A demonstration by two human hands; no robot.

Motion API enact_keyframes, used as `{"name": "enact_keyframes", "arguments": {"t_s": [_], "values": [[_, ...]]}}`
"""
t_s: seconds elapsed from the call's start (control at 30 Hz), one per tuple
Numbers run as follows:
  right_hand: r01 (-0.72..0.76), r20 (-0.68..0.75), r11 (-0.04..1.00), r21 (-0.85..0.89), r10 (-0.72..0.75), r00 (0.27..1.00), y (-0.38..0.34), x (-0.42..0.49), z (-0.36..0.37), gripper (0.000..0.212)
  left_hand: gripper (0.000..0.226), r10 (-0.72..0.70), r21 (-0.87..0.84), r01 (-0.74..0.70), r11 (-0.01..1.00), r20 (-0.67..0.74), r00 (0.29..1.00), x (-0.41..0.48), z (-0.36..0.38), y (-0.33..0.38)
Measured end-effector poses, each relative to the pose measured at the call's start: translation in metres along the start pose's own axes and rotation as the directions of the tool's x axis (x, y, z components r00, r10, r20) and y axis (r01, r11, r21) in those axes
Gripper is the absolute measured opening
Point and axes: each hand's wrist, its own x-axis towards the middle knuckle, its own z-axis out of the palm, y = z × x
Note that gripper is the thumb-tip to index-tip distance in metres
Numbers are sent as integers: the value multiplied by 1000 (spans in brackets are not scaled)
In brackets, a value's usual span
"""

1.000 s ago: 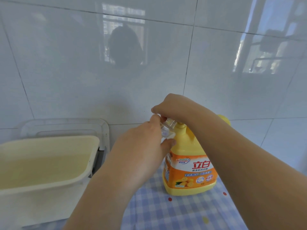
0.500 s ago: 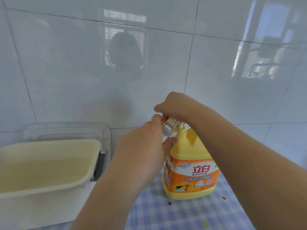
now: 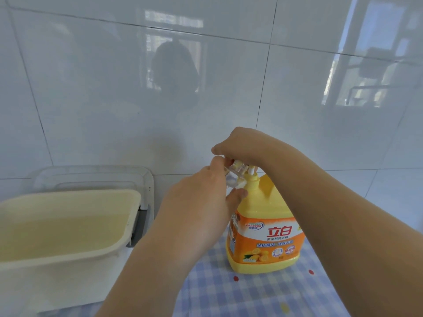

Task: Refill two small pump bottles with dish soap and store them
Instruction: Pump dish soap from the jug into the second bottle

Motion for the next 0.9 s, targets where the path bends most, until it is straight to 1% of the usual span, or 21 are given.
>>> {"name": "enact_keyframes", "arguments": {"t_s": [0.3,0.47,0.9], "values": [[14,-13,1000,27,-13,1000,4,0,5,28,34,-2,-46,3,999,39,999,0,1,-2],[-1,-22,999,35,2,1000,8,4,13,23,36,-1,-6,1,1000,76,997,1,5,-3],[2,-37,1000,30,-1,999,9,9,14,25,36,2,7,-2,1000,77,997,0,3,-2]]}}
